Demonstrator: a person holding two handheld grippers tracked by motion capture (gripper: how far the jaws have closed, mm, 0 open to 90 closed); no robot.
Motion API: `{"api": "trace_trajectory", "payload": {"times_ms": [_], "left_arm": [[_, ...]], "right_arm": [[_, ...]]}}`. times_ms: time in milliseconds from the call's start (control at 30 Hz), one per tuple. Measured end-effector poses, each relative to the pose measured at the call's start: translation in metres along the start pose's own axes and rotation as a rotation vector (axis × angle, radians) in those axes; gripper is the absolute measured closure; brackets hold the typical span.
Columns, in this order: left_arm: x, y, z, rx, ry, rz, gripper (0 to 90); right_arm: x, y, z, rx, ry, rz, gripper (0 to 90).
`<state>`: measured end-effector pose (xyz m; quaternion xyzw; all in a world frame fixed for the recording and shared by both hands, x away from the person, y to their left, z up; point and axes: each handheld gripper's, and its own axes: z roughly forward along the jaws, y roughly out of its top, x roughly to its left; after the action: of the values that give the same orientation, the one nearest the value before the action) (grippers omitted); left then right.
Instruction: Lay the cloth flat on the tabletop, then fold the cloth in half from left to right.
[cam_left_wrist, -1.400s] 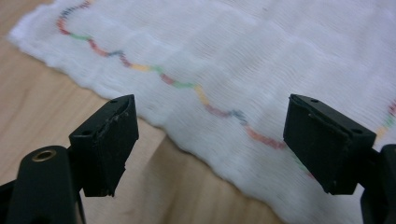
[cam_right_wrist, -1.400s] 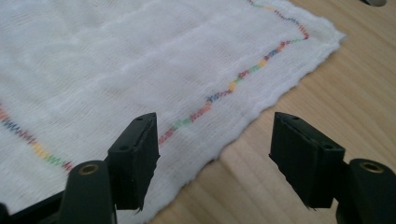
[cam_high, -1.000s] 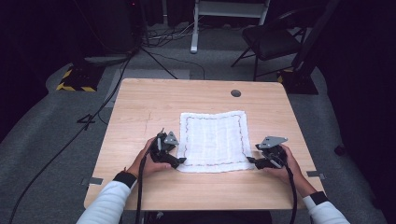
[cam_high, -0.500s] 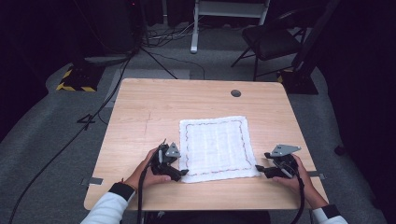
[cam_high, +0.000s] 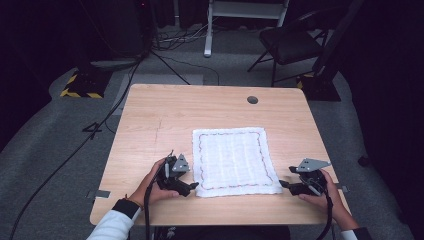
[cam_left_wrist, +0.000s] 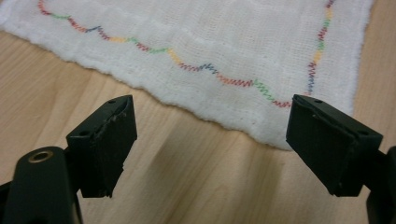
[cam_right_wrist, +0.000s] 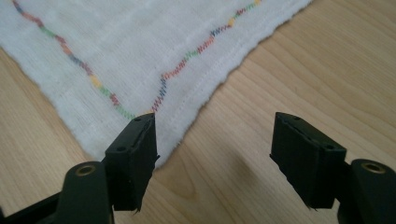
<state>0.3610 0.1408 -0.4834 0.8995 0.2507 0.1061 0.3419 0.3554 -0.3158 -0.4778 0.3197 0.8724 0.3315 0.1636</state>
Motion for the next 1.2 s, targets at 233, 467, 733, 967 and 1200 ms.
{"api": "trace_trajectory", "payload": {"times_ms": [233, 467, 733, 967, 1200], "left_arm": [[0.027, 0.000, -0.006, -0.056, -0.006, -0.050, 16.7], [0.056, 0.006, -0.002, -0.081, 0.072, -0.099, 18.0], [0.078, 0.019, 0.008, -0.074, 0.098, -0.120, 18.9], [0.089, 0.031, 0.019, -0.096, 0.135, -0.106, 20.4], [0.109, 0.044, 0.031, -0.099, 0.153, -0.153, 20.0]], "right_arm": [[0.005, 0.013, 0.001, -0.050, 0.025, -0.017, 35.5], [0.019, 0.034, 0.009, -0.085, 0.062, -0.063, 36.9], [0.037, 0.048, 0.024, -0.089, 0.094, -0.126, 38.7], [0.060, 0.073, 0.040, -0.122, 0.142, -0.168, 40.8], [0.088, 0.099, 0.062, -0.131, 0.208, -0.227, 41.5]]}}
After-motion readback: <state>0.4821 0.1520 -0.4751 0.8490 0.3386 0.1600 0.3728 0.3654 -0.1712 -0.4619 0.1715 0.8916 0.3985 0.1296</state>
